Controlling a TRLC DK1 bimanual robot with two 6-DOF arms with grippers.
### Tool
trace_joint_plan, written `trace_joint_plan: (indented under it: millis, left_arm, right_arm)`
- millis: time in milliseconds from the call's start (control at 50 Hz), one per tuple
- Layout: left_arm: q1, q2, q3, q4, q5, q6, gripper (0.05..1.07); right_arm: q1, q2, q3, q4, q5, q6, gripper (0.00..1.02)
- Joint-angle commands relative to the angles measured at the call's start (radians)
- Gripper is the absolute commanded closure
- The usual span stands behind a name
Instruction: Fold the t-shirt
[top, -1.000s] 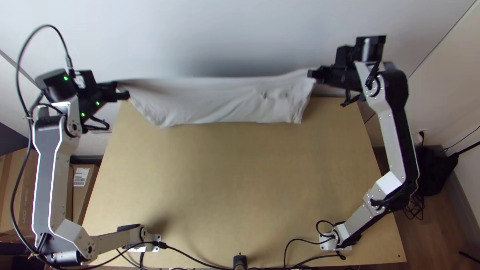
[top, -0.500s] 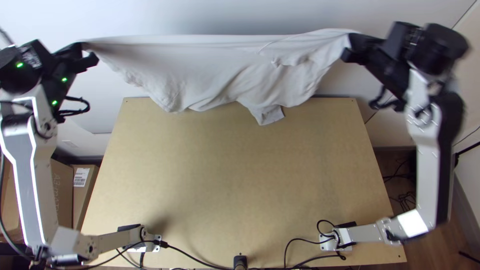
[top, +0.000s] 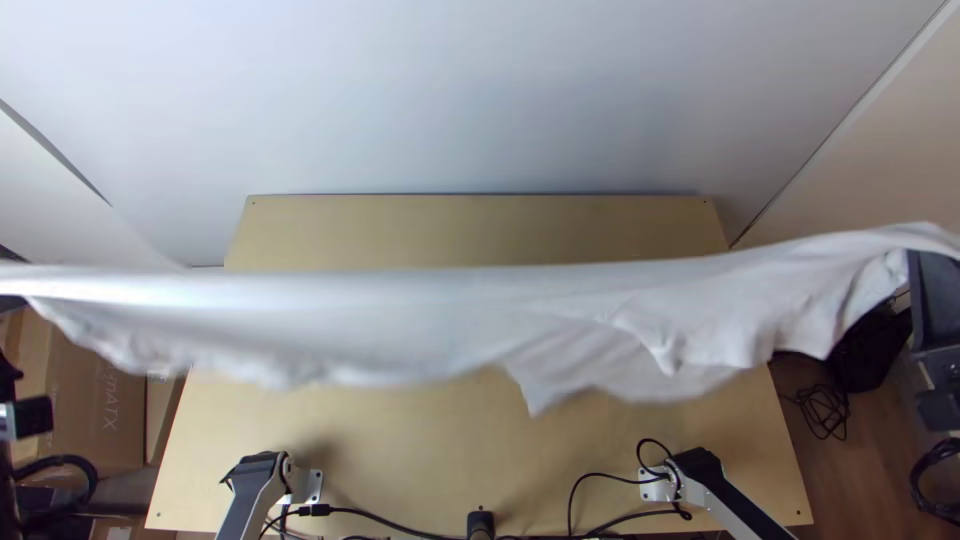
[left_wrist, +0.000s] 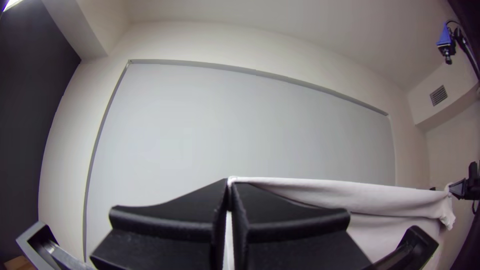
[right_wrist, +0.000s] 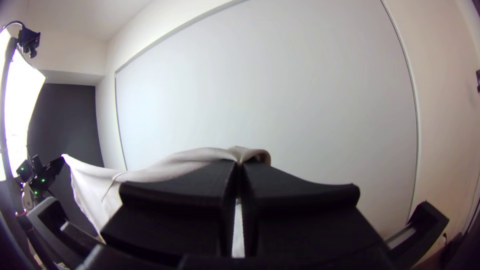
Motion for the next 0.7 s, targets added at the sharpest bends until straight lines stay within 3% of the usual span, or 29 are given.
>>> trace_joint_plan:
  millis: [0, 140, 280, 540, 680]
  left_arm:
    - [-0.017, 0.001, -0.060, -0.041, -0.022, -0.020, 1.05]
    - [-0.023, 0.003, -0.193, -0.036, -0.022, -0.029, 1.05]
    - [-0.030, -0.020, -0.454, 0.023, -0.022, -0.070, 1.05]
    - [-0.068, 0.014, -0.907, 0.165, 0.021, -0.072, 1.05]
    - [-0.069, 0.117, -0.988, 0.277, 0.047, -0.070, 1.05]
  right_arm:
    - [0.001, 0.002, -0.033, -0.001, 0.016, 0.023, 1.00]
    - [0.022, 0.005, -0.158, 0.022, 0.014, 0.019, 1.00]
    - [0.095, -0.029, -0.467, 0.128, 0.014, 0.059, 1.00]
    - [0.088, -0.055, -1.033, 0.358, -0.065, 0.071, 1.00]
    - [0.035, 0.043, -1.166, 0.507, -0.098, 0.080, 1.00]
